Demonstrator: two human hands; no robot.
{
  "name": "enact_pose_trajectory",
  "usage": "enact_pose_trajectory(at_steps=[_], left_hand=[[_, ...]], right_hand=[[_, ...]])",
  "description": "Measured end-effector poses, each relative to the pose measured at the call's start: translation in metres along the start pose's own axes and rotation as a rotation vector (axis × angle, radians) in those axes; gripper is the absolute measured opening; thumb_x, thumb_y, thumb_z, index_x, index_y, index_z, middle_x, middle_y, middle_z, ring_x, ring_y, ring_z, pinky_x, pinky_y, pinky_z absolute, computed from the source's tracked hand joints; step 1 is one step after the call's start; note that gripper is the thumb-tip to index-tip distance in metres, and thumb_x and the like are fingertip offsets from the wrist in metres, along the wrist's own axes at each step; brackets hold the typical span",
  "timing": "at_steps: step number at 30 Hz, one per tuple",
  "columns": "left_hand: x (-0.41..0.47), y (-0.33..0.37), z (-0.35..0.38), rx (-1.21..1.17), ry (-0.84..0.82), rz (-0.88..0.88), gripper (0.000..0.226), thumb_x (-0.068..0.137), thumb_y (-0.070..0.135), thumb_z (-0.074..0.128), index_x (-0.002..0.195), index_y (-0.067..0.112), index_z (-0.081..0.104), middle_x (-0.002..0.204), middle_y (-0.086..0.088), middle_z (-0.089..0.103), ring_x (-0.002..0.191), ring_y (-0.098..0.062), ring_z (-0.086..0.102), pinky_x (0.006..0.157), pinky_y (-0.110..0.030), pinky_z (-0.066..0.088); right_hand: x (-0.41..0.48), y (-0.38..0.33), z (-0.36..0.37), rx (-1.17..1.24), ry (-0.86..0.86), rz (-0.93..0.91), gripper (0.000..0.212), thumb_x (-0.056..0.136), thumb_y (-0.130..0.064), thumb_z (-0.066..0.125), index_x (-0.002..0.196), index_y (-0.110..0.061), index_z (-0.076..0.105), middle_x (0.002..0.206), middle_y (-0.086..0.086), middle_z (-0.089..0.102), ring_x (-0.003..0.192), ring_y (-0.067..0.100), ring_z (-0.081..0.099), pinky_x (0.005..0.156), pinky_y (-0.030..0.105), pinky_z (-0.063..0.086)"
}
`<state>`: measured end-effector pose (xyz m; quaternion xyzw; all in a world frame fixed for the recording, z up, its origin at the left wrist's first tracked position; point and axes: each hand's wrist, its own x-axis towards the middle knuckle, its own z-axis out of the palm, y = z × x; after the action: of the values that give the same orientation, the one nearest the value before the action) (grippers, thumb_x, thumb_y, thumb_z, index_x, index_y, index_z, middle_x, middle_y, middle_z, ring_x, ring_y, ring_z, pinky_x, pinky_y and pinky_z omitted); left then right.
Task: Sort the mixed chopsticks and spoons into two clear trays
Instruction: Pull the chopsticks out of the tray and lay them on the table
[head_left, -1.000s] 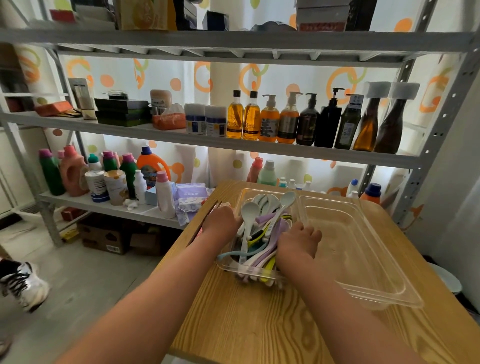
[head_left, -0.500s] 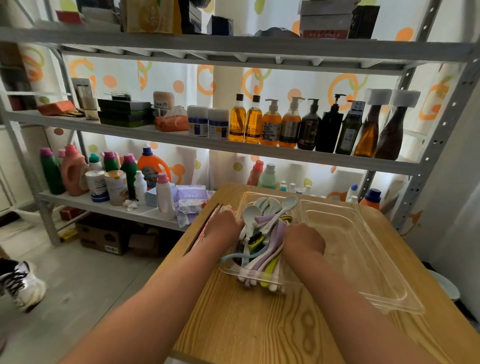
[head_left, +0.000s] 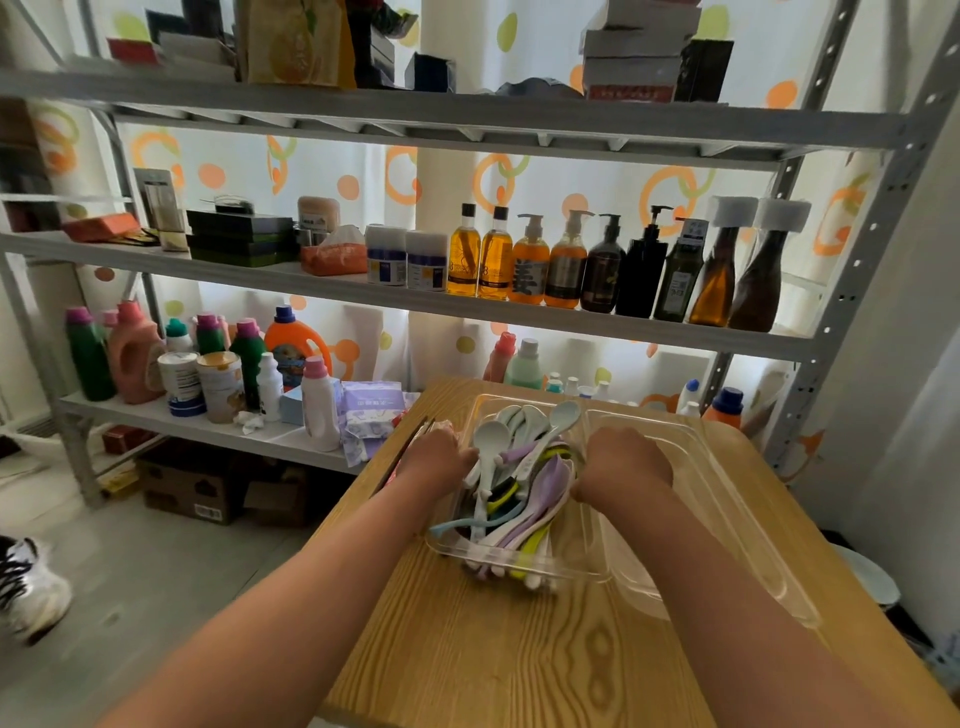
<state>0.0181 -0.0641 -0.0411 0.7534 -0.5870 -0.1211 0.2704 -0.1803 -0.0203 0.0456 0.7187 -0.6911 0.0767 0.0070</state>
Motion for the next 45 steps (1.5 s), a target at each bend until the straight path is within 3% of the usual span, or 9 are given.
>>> enact_pose_trajectory(at_steps=[7,11,16,24,28,32,34,38,45], left_hand=[[-0.006,0.009,-0.009,0.236,0.083,0.029,0.050,0.095,0.051,0.040,0.119,0.011,0.059,0.115,-0.008,0.063,0.102,-0.026,0.059,0.078,-0.033,0.047],[-0.015,0.030,-0.023,-0.071,0.174,0.124,0.047,0.099,0.043,0.037,0.082,0.010,0.066,0.087,-0.009,0.069,0.079,-0.022,0.062,0.072,-0.030,0.049],[-0.030,0.054,-0.036,-0.413,-0.035,0.139,0.043,0.098,0.043,0.042,0.097,0.011,0.071,0.084,0.004,0.069,0.075,-0.009,0.061,0.070,-0.024,0.045],[-0.026,0.044,-0.041,-0.573,-0.017,0.049,0.028,0.093,0.036,0.056,0.072,0.022,0.068,0.078,-0.001,0.071,0.076,-0.019,0.062,0.069,-0.029,0.048],[-0.016,0.029,-0.052,-0.511,0.117,-0.010,0.025,0.094,0.036,0.056,0.079,0.019,0.067,0.081,-0.001,0.069,0.082,-0.021,0.064,0.081,-0.034,0.051],[-0.006,0.005,-0.050,-0.273,0.138,-0.097,0.031,0.094,0.037,0.055,0.101,0.011,0.071,0.095,-0.006,0.070,0.085,-0.021,0.062,0.081,-0.031,0.048],[-0.003,-0.008,-0.045,-0.191,0.118,-0.122,0.034,0.093,0.040,0.055,0.103,0.011,0.071,0.097,-0.006,0.071,0.082,-0.019,0.060,0.078,-0.030,0.047],[0.002,-0.027,-0.033,-0.004,0.084,-0.144,0.040,0.092,0.045,0.055,0.105,0.011,0.070,0.103,-0.006,0.070,0.089,-0.021,0.061,0.076,-0.029,0.045],[0.014,-0.040,-0.022,0.093,0.059,-0.176,0.043,0.090,0.051,0.055,0.108,0.015,0.070,0.104,-0.006,0.069,0.095,-0.023,0.063,0.081,-0.034,0.050]], right_hand=[[-0.014,-0.006,-0.019,0.141,0.118,-0.060,0.033,0.085,-0.027,0.067,0.114,-0.013,0.060,0.110,0.007,0.063,0.101,0.025,0.061,0.075,0.030,0.049],[-0.023,-0.008,-0.016,0.295,0.093,-0.109,0.034,0.082,-0.035,0.067,0.102,-0.009,0.062,0.093,0.005,0.062,0.089,0.023,0.060,0.065,0.024,0.039],[-0.024,-0.022,0.001,0.493,0.030,-0.182,0.023,0.084,-0.035,0.066,0.083,-0.012,0.061,0.064,-0.003,0.049,0.056,0.007,0.046,0.047,0.017,0.027],[-0.016,-0.030,0.014,0.669,-0.052,-0.299,0.022,0.089,-0.029,0.058,0.084,-0.011,0.069,0.065,-0.005,0.058,0.063,0.006,0.055,0.063,0.020,0.045],[-0.013,-0.023,0.015,0.589,-0.028,-0.288,0.021,0.090,-0.025,0.057,0.076,-0.012,0.064,0.074,0.004,0.062,0.059,0.004,0.049,0.052,0.015,0.036],[-0.012,-0.014,0.023,0.425,-0.076,-0.239,0.031,0.088,-0.016,0.056,0.063,-0.034,0.051,0.087,0.002,0.054,0.063,0.009,0.045,0.049,0.017,0.030],[-0.011,-0.013,0.024,0.300,-0.084,-0.211,0.009,0.089,-0.022,0.055,0.084,-0.023,0.063,0.102,0.005,0.060,0.078,0.017,0.054,0.061,0.022,0.038],[-0.009,-0.013,0.023,0.124,-0.140,-0.162,0.028,0.096,-0.027,0.044,0.117,-0.011,0.055,0.119,0.008,0.059,0.113,0.028,0.053,0.094,0.036,0.040],[-0.006,-0.009,0.030,0.111,-0.132,-0.184,0.025,0.098,-0.025,0.037,0.099,-0.016,0.060,0.090,0.002,0.055,0.095,0.023,0.055,0.089,0.038,0.038]])
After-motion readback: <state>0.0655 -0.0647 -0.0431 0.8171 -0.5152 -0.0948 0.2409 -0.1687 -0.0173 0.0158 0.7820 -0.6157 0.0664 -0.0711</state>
